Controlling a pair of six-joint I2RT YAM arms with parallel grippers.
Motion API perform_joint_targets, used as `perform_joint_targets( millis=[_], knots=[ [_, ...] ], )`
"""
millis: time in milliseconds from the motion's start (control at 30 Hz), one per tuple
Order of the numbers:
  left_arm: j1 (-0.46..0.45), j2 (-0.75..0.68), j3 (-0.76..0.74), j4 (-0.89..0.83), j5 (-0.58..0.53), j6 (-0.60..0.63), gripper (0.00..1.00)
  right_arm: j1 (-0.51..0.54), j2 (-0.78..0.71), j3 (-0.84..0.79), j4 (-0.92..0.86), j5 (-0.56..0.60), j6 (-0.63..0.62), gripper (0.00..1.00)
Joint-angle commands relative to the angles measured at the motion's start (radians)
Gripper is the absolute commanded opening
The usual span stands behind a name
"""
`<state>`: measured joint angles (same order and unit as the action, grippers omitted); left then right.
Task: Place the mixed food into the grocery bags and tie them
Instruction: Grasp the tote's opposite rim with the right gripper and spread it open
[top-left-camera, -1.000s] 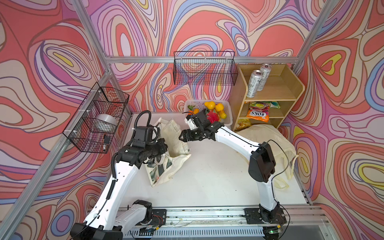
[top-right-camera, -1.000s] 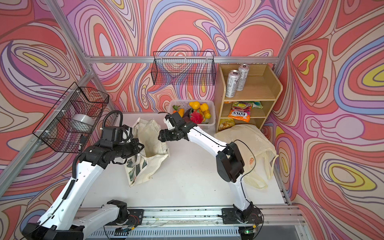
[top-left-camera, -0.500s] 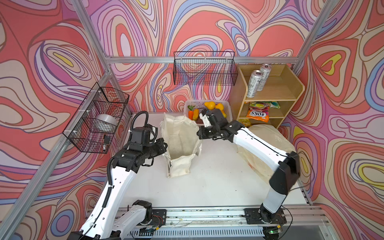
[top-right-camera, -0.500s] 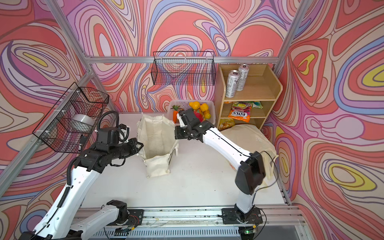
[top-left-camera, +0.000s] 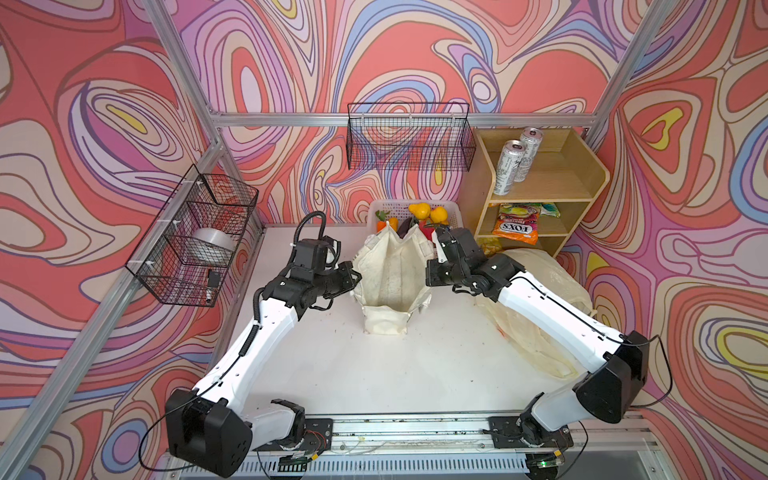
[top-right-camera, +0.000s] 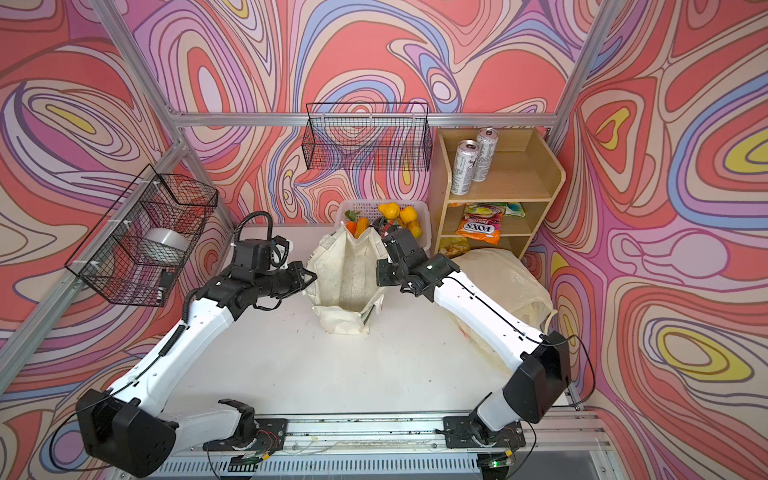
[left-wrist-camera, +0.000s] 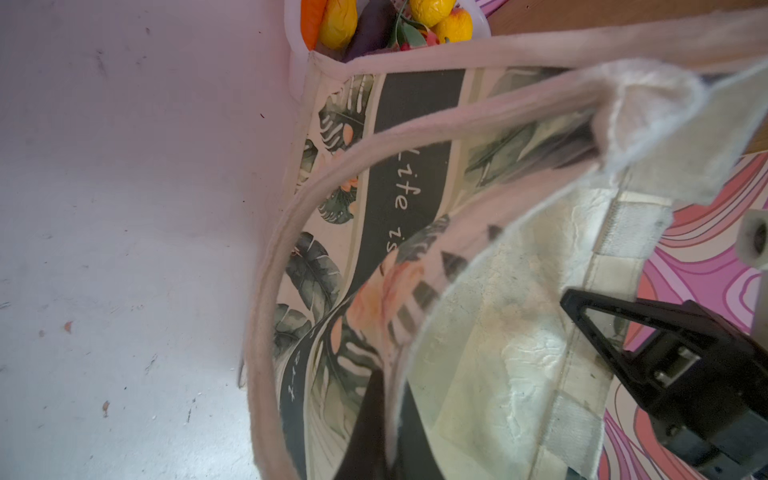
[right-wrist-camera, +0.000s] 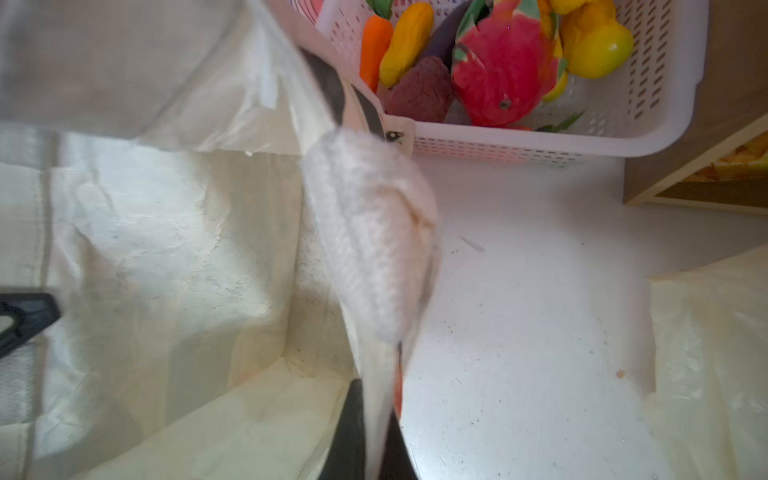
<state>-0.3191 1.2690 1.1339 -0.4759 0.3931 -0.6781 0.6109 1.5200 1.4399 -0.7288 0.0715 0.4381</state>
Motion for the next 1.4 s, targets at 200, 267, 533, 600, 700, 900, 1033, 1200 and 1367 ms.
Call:
perform_joint_targets(
  millis=[200,267,533,600,700,900,1033,1200,1367],
  knots=[
    [-0.047,0.022,-0.007,0.150,0.006,-0.086,0.00,-0.112,-0.069,0.030,-0.015,-0.036,-0.010,0.00],
    [-0.067,-0.010,0.001,0.167,-0.016,-0.110,0.00,-0.112,-0.078,0.070,-0.033,-0.051,-0.010,0.00],
    [-0.109,-0.054,0.047,0.115,-0.061,-0.201,0.00,-0.112,-0.070,0.169,-0.102,-0.127,0.004,0.00],
    [-0.119,-0.053,0.053,0.120,-0.049,-0.209,0.04,-0.112,-0.072,0.165,-0.091,-0.164,0.024,0.00],
    [-0.142,-0.050,0.061,0.133,-0.050,-0.202,0.17,-0.112,-0.065,0.146,-0.080,-0.193,0.034,0.00],
    [-0.149,-0.007,0.087,0.110,-0.053,-0.120,0.37,-0.112,-0.036,0.105,-0.059,-0.212,0.023,0.00],
    [-0.148,0.031,0.138,0.024,-0.094,-0.047,0.40,-0.112,-0.017,0.098,-0.052,-0.202,0.009,0.00],
    [-0.154,0.035,0.141,-0.017,-0.127,-0.024,0.43,-0.112,-0.009,0.090,-0.039,-0.207,0.006,0.00],
    [-0.179,0.019,0.116,-0.066,-0.188,-0.032,0.44,-0.113,-0.005,0.085,-0.031,-0.209,0.003,0.00]
  ],
)
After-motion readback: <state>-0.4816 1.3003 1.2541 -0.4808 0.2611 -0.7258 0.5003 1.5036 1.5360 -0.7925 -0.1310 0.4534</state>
